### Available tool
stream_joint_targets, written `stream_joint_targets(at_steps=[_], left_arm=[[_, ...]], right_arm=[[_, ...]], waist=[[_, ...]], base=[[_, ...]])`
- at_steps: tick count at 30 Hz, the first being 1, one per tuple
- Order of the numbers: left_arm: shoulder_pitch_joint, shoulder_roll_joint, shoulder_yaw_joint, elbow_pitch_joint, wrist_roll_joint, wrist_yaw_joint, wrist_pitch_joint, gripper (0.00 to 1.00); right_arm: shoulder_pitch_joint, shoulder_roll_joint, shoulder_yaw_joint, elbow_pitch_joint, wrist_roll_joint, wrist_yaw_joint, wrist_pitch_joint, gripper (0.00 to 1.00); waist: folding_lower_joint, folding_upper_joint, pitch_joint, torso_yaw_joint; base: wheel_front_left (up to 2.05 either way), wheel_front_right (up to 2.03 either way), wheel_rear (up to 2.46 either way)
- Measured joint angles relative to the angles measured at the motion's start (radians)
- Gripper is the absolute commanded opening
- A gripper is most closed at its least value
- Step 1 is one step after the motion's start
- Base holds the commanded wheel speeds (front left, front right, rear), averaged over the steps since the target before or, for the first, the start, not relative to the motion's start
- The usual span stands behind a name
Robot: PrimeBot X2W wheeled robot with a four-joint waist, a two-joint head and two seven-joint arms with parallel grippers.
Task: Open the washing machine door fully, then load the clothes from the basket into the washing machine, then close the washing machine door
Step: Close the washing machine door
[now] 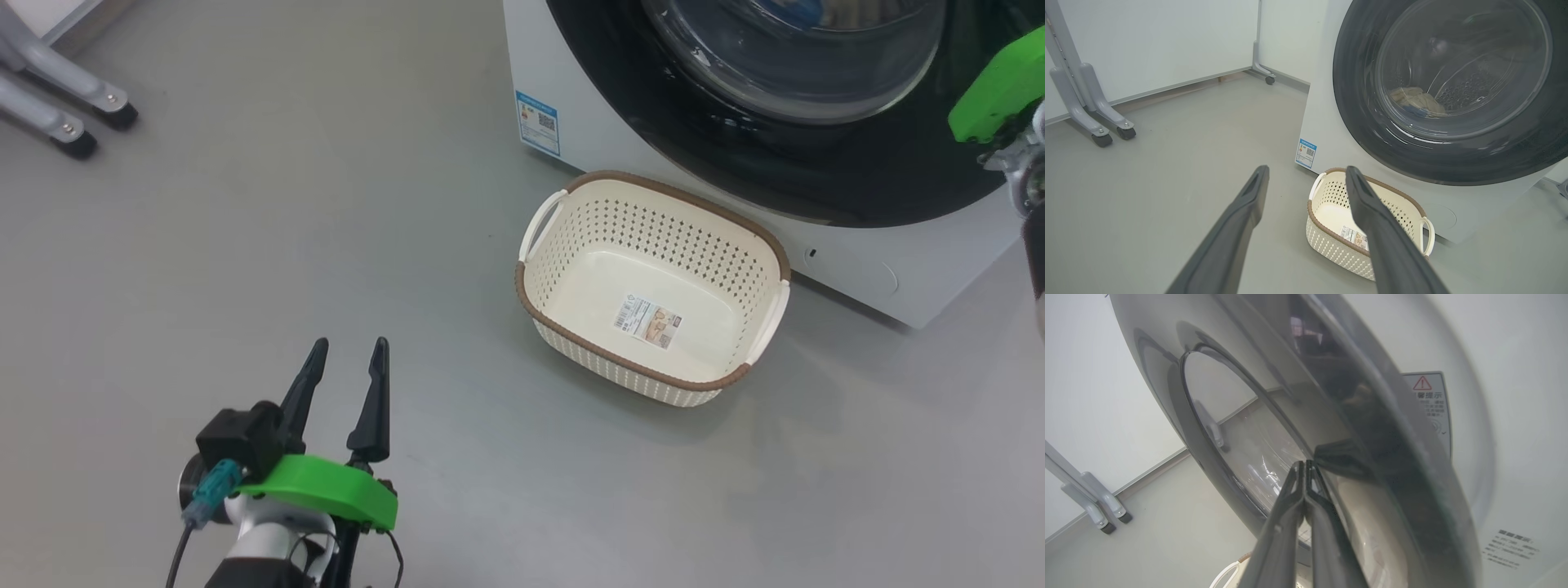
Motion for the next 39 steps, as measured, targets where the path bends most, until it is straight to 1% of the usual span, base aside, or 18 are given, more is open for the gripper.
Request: stream_joint_targets(at_steps=[6, 7, 8, 10, 11, 12, 14, 18, 22, 29, 35, 37, 39], left_arm=[[-0.003, -0.010, 0.003, 0.014, 0.002, -0.008, 0.000, 1.00], [-0.003, -0.010, 0.003, 0.014, 0.002, -0.008, 0.000, 1.00], [-0.003, -0.012, 0.005, 0.016, 0.002, -0.009, 0.000, 1.00], [-0.003, -0.015, 0.007, 0.017, 0.005, -0.016, 0.000, 1.00], [-0.003, -0.015, 0.007, 0.017, 0.005, -0.016, 0.000, 1.00], [-0.003, -0.017, 0.008, 0.018, 0.006, -0.017, 0.000, 1.00], [-0.003, -0.021, 0.009, 0.019, 0.011, -0.025, 0.000, 1.00], [-0.003, -0.028, 0.020, 0.019, 0.014, -0.026, 0.000, 1.00], [-0.003, -0.038, 0.035, 0.024, 0.023, -0.035, 0.000, 1.00], [-0.002, -0.042, 0.044, 0.027, 0.039, -0.042, 0.000, 1.00], [0.001, -0.040, 0.047, 0.039, 0.054, -0.040, 0.000, 1.00], [0.003, -0.038, 0.047, 0.042, 0.057, -0.033, 0.000, 1.00], [0.004, -0.034, 0.047, 0.046, 0.057, -0.033, 0.000, 1.00]], right_arm=[[-0.003, -0.013, -0.161, -0.020, -0.146, 0.000, -0.032, 0.00], [-0.003, -0.013, -0.161, -0.020, -0.146, 0.000, -0.032, 0.00], [-0.003, -0.013, -0.220, -0.050, -0.205, 0.000, -0.038, 0.00], [-0.003, -0.013, -0.288, -0.093, -0.263, 0.000, -0.048, 0.00], [-0.003, -0.013, -0.288, -0.093, -0.263, 0.000, -0.048, 0.00], [-0.003, -0.012, -0.323, -0.115, -0.292, 0.000, -0.052, 0.00], [-0.002, -0.002, -0.374, -0.151, -0.346, 0.000, -0.052, 0.00], [-0.002, 0.057, -0.425, -0.176, -0.424, 0.000, -0.052, 0.00], [0.002, 0.098, -0.436, -0.147, -0.464, 0.000, -0.051, 0.00], [0.013, 0.116, -0.412, -0.067, -0.472, 0.000, -0.077, 0.00], [0.050, 0.123, -0.356, 0.004, -0.428, 0.000, -0.101, 0.00], [0.067, 0.126, -0.325, 0.032, -0.390, 0.000, -0.106, 0.00], [0.077, 0.128, -0.273, 0.050, -0.339, 0.000, -0.106, 0.00]], waist=[[0.0000, 0.0000, 0.007, 0.025], [0.0000, 0.0000, 0.007, 0.025], [0.0000, 0.0000, 0.008, 0.028], [0.0000, 0.0000, 0.010, 0.031], [0.0000, 0.0000, 0.010, 0.031], [0.0000, 0.0000, 0.010, 0.033], [0.0000, 0.0000, 0.010, 0.035], [0.0000, 0.0000, 0.016, 0.028], [0.0000, 0.0000, 0.013, 0.019], [0.0000, 0.0000, -0.013, -0.005], [0.0000, 0.0000, -0.052, -0.036], [-0.0001, 0.0000, -0.066, -0.048], [0.0000, 0.0000, -0.080, -0.060]], base=[[0.00, 0.00, 0.00], [0.00, 0.00, 0.00], [0.00, 0.00, 0.00], [0.00, 0.00, 0.00], [0.00, 0.00, 0.00], [0.00, 0.00, 0.00], [0.00, 0.00, 0.00], [0.00, 0.00, 0.00], [0.00, 0.00, 0.00], [0.00, 0.00, 0.00], [0.00, 0.00, 0.00], [0.00, 0.00, 0.00], [0.00, 0.00, 0.00]])
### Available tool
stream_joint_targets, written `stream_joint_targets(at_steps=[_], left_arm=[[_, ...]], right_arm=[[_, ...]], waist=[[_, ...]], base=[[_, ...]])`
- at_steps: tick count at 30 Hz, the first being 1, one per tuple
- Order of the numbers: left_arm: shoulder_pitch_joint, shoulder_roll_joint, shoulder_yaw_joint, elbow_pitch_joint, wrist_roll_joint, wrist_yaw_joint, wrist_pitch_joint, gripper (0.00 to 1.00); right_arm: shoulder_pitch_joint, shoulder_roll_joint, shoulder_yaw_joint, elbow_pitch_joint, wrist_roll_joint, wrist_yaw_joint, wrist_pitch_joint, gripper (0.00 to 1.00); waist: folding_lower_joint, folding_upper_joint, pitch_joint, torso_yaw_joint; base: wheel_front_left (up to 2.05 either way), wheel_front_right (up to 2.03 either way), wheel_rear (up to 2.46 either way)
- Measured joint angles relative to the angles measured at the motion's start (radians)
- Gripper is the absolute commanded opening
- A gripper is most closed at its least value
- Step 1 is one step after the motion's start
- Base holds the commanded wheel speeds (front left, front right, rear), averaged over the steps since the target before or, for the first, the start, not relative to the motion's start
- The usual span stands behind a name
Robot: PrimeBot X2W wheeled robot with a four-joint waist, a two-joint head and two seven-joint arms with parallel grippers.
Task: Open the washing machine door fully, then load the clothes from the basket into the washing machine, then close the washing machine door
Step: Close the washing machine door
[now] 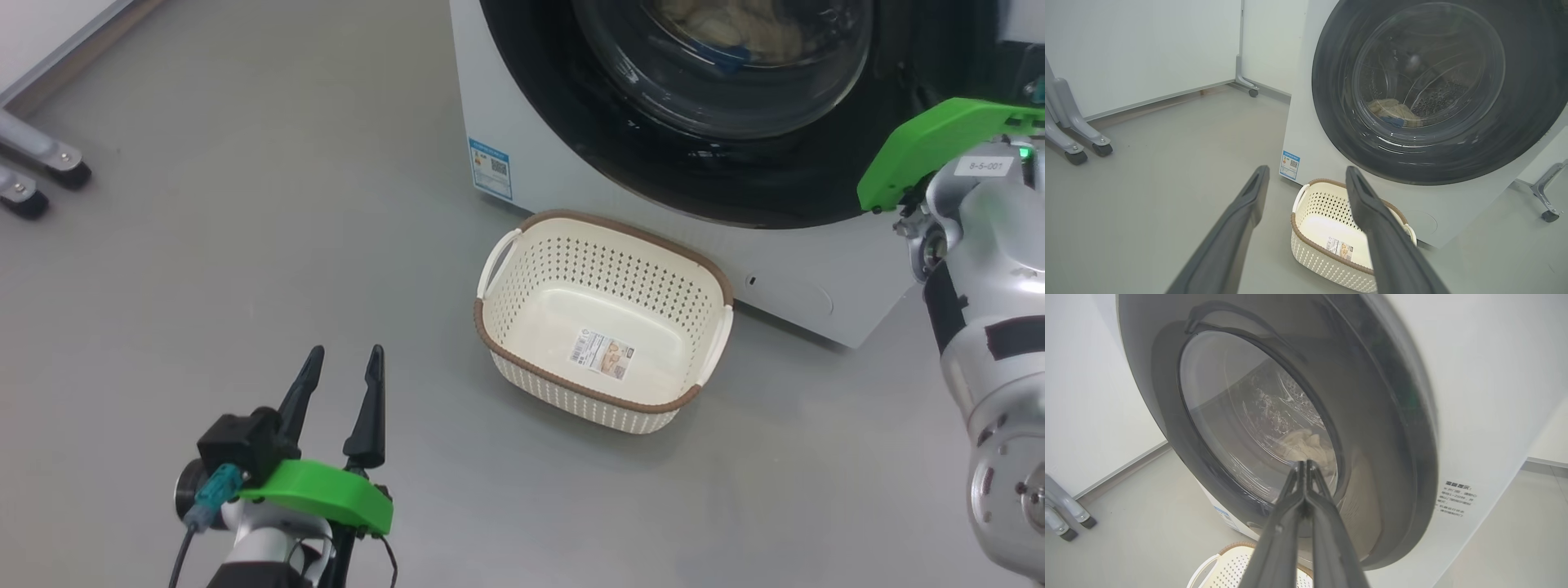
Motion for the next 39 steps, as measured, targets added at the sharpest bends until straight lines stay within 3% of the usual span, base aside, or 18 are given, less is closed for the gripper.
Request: stream_joint_targets(at_steps=[4, 9, 10, 11, 13, 14, 18, 20, 30, 39], left_arm=[[0.005, 0.019, 0.002, 0.003, 0.000, 0.005, 0.003, 1.00], [0.028, 0.043, 0.009, 0.002, 0.001, 0.018, 0.012, 1.00], [0.032, 0.049, 0.014, 0.000, 0.001, 0.020, 0.020, 1.00], [0.036, 0.054, 0.018, -0.001, 0.001, 0.024, 0.021, 1.00], [0.041, 0.062, 0.022, -0.006, 0.001, 0.028, 0.027, 1.00], [0.042, 0.065, 0.023, -0.011, 0.001, 0.031, 0.029, 1.00], [0.061, 0.077, 0.023, -0.028, 0.000, 0.036, 0.040, 1.00], [0.075, 0.082, 0.023, -0.030, 0.000, 0.043, 0.046, 1.00], [0.116, 0.095, 0.027, -0.049, -0.002, 0.052, 0.054, 1.00], [0.143, 0.105, 0.026, -0.067, -0.006, 0.062, 0.064, 1.00]], right_arm=[[0.017, 0.001, 0.156, -0.037, 0.152, 0.000, -0.004, 0.00], [0.203, 0.003, 0.353, -0.233, 0.361, 0.000, -0.004, 0.00], [0.257, 0.005, 0.377, -0.278, 0.389, 0.000, -0.004, 0.04], [0.308, 0.007, 0.393, -0.322, 0.406, 0.000, -0.004, 0.32], [0.398, 0.008, 0.414, -0.394, 0.430, 0.000, -0.004, 0.46], [0.435, 0.009, 0.419, -0.425, 0.435, 0.000, -0.004, 0.64], [0.561, 0.010, 0.426, -0.560, 0.455, 0.000, -0.004, 0.83], [0.602, 0.011, 0.421, -0.606, 0.462, 0.000, -0.004, 1.00], [0.794, 0.018, 0.404, -0.741, 0.474, 0.000, -0.004, 1.00], [0.973, 0.021, 0.342, -0.950, 0.505, 0.000, 0.028, 1.00]], waist=[[0.0000, 0.0000, -0.026, -0.028], [0.0000, 0.0000, -0.050, -0.072], [0.0000, 0.0000, -0.054, -0.083], [0.0000, 0.0000, -0.057, -0.093], [0.0000, 0.0000, -0.063, -0.113], [0.0000, 0.0000, -0.065, -0.122], [0.0000, 0.0000, -0.082, -0.159], [0.0000, 0.0000, -0.090, -0.169], [0.0000, 0.0000, -0.121, -0.227], [-0.0001, 0.0000, -0.135, -0.276]], base=[[0.00, 0.00, 0.00], [0.00, 0.00, 0.00], [0.00, 0.00, 0.00], [0.00, 0.00, 0.00], [0.00, 0.00, 0.00], [0.00, 0.00, 0.00], [0.00, 0.00, 0.00], [0.00, 0.00, 0.00], [0.00, 0.00, 0.00], [0.00, 0.00, 0.00]])
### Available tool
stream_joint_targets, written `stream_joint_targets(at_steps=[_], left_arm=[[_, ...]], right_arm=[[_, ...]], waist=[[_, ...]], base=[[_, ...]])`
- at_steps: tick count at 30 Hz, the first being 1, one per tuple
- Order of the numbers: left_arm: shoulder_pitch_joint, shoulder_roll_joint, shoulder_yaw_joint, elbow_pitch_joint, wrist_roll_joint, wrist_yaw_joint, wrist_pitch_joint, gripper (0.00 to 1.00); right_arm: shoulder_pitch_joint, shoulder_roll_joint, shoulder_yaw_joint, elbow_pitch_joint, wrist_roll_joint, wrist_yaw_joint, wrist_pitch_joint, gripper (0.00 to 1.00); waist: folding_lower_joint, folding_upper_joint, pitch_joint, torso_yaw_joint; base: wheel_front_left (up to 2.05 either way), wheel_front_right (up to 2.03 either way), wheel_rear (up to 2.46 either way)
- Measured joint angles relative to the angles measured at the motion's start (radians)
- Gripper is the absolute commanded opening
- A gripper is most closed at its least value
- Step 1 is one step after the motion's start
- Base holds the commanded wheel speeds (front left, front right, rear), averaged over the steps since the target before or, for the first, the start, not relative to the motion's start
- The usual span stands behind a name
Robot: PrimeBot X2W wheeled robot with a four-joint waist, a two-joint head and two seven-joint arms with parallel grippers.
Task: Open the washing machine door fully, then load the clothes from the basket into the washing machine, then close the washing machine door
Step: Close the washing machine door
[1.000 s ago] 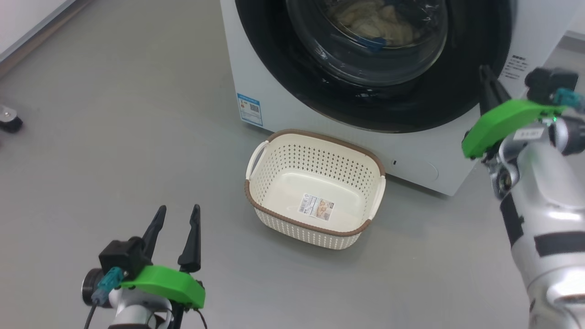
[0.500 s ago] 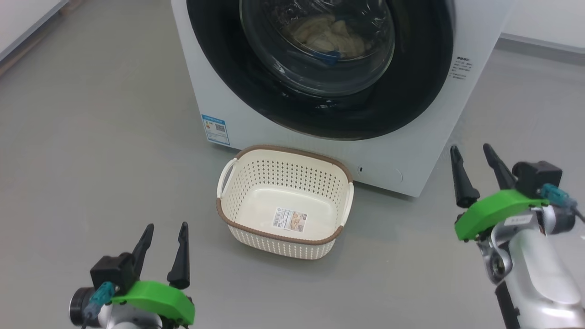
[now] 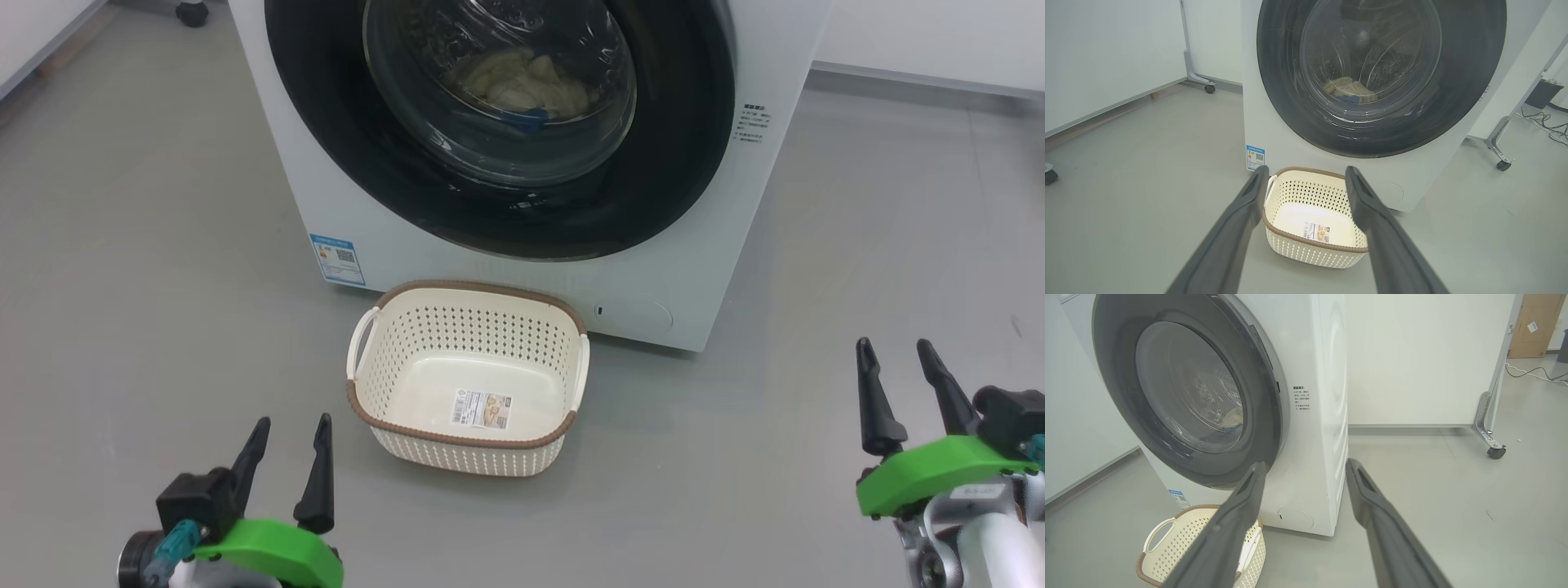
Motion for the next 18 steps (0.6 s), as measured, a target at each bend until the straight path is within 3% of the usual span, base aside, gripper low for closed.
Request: stream_joint_targets(at_steps=[9, 18], left_arm=[[0.000, 0.006, -0.002, -0.017, 0.000, 0.008, 0.000, 1.00], [-0.002, 0.009, -0.004, -0.021, -0.007, 0.008, -0.002, 1.00]], right_arm=[[0.131, 0.007, -0.045, -0.208, 0.000, 0.000, 0.077, 1.00], [0.193, 0.012, -0.069, -0.296, 0.012, 0.000, 0.115, 1.00]], waist=[[0.0000, 0.0000, 0.018, -0.022], [0.0000, 0.0000, 0.030, -0.028]], base=[[0.00, 0.00, 0.00], [0.00, 0.00, 0.00]])
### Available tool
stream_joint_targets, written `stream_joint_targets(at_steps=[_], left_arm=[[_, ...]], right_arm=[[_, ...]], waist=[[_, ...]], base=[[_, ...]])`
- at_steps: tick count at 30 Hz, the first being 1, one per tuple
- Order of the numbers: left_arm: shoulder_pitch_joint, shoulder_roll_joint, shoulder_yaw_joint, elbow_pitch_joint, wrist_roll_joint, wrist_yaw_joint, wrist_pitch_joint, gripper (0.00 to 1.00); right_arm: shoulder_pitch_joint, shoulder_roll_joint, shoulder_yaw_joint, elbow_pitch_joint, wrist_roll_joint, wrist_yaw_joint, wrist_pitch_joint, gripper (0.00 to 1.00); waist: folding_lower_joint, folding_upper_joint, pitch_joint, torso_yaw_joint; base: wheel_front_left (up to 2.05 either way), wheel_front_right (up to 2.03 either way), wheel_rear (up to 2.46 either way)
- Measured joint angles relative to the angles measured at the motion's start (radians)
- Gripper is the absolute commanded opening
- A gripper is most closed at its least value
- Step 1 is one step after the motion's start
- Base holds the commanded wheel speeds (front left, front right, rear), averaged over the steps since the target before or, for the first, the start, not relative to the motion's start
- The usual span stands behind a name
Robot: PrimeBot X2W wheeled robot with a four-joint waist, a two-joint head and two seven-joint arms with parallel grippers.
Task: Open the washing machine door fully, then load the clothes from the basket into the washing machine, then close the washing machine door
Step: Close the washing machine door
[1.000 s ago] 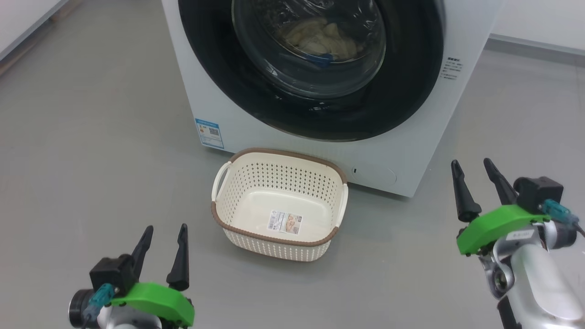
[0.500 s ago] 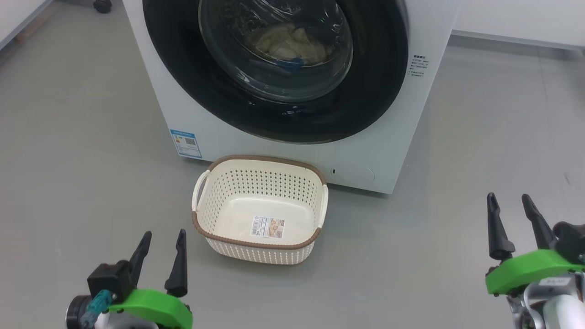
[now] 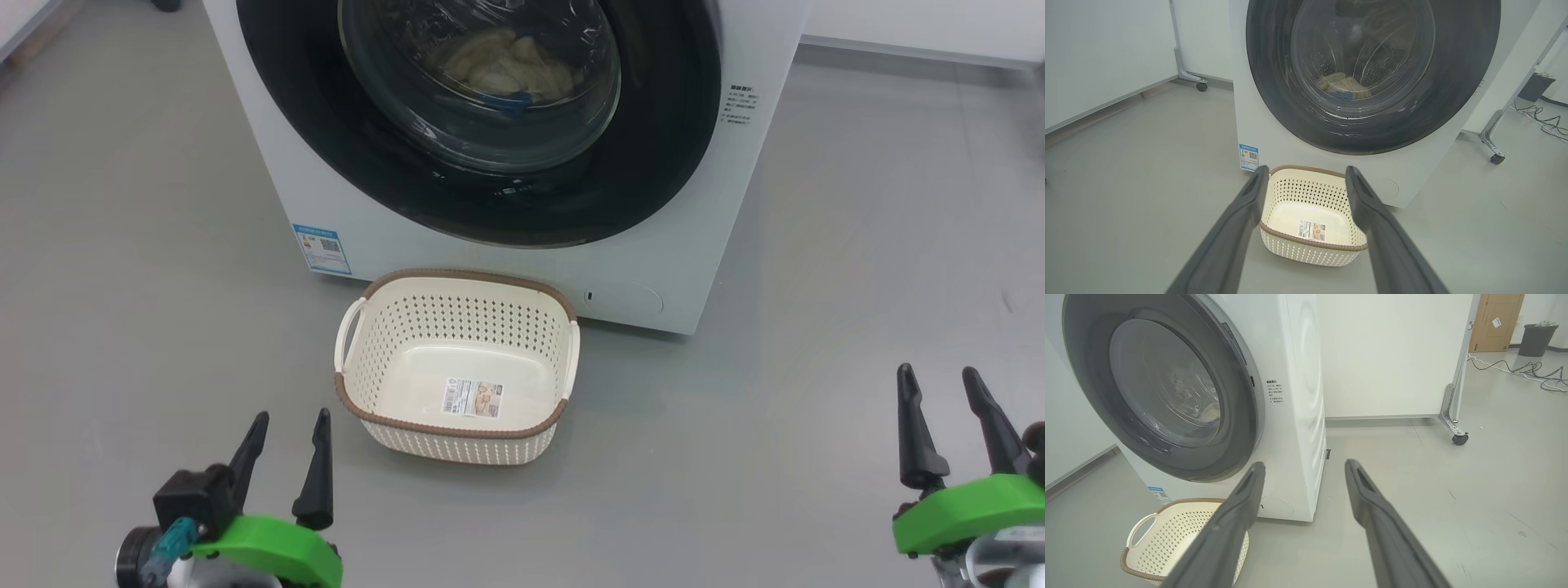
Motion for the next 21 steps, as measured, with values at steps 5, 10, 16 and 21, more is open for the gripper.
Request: stream_joint_targets(at_steps=[5, 10, 16, 21], left_arm=[[-0.001, 0.000, -0.005, 0.000, 0.000, 0.001, 0.000, 1.00], [-0.001, 0.001, -0.008, 0.001, 0.000, 0.005, -0.001, 1.00], [-0.001, 0.004, -0.012, 0.001, 0.000, 0.008, -0.001, 1.00], [-0.002, 0.005, -0.020, 0.002, 0.000, 0.013, -0.005, 1.00]], right_arm=[[0.000, 0.001, -0.004, -0.016, 0.000, 0.000, 0.008, 1.00], [0.002, 0.001, -0.005, -0.022, 0.000, 0.000, 0.009, 1.00], [0.002, 0.002, -0.005, -0.022, 0.000, 0.000, 0.009, 1.00], [0.002, 0.002, -0.006, -0.022, 0.004, 0.000, 0.009, 1.00]], waist=[[0.0000, 0.0000, 0.001, -0.001], [0.0000, 0.0000, 0.002, -0.004], [0.0000, 0.0000, 0.002, -0.005], [0.0000, 0.0000, 0.003, -0.005]], base=[[0.00, 0.00, 0.00], [0.00, 0.00, 0.00], [0.00, 0.00, 0.00], [0.00, 0.00, 0.00]])
